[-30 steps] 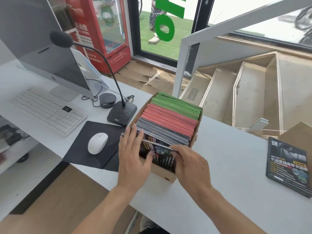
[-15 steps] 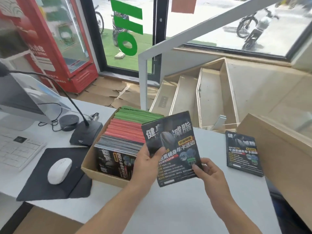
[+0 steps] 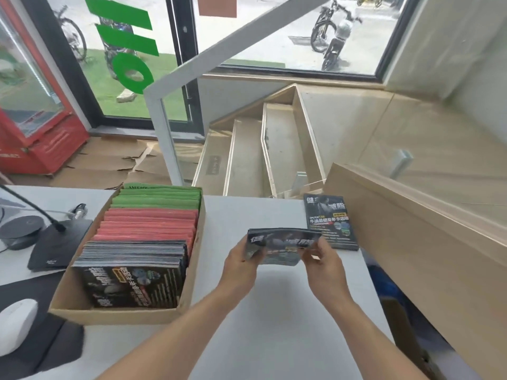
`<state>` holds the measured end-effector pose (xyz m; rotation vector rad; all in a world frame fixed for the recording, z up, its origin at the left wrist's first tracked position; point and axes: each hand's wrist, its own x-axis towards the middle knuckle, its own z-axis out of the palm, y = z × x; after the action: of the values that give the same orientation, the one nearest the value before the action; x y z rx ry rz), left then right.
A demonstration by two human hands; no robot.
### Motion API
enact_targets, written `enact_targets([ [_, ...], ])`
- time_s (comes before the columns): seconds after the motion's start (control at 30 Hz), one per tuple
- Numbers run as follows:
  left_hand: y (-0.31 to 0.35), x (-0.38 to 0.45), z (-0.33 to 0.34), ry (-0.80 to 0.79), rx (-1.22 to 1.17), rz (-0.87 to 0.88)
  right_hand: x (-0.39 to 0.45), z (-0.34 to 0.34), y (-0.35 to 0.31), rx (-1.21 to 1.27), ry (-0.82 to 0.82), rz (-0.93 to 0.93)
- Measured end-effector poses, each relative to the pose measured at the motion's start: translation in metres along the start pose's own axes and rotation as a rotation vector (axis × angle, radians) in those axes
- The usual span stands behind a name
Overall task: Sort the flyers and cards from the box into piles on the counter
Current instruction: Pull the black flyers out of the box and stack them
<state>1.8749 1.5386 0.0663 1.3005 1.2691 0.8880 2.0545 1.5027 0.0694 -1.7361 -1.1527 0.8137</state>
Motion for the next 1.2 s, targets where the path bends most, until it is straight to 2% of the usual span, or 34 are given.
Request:
enact_targets([
  [0.13, -0.009, -0.001, -0.001, 0.043, -0.045, -0.025, -0.002, 0.004, 0.009, -0.065, -0.094, -0.003],
  [0.3, -0.017, -0.001, 0.002, 0.111, -0.059, -0.004, 0.003, 0.008, 0.011, -0.082, -0.091, -0.027],
  [0.47, -0.012, 0.007, 0.006, 0.178, -0.055, -0.028, 0.015, 0.008, 0.019, -0.051, -0.118, 0.026],
  [0.7, 0.032, 0.091, 0.052, 0.154, -0.063, -0.174, 0.085, -0.025, 0.016, 0.030, 0.078, 0.145],
  [0.83, 0.038, 0.135, 0.092, 0.015, 0.002, -0.222, 0.137, -0.053, 0.022, 0.000, 0.203, 0.200],
  [1.0, 0.028, 0.165, 0.129, -0.101, 0.046, -0.276, 0.181, -0.073, 0.041, -0.236, 0.163, 0.310],
  [1.2, 0.012, 0.182, 0.146, -0.265, 0.175, -0.272, 0.199, -0.072, 0.057, -0.428, 0.201, 0.317],
])
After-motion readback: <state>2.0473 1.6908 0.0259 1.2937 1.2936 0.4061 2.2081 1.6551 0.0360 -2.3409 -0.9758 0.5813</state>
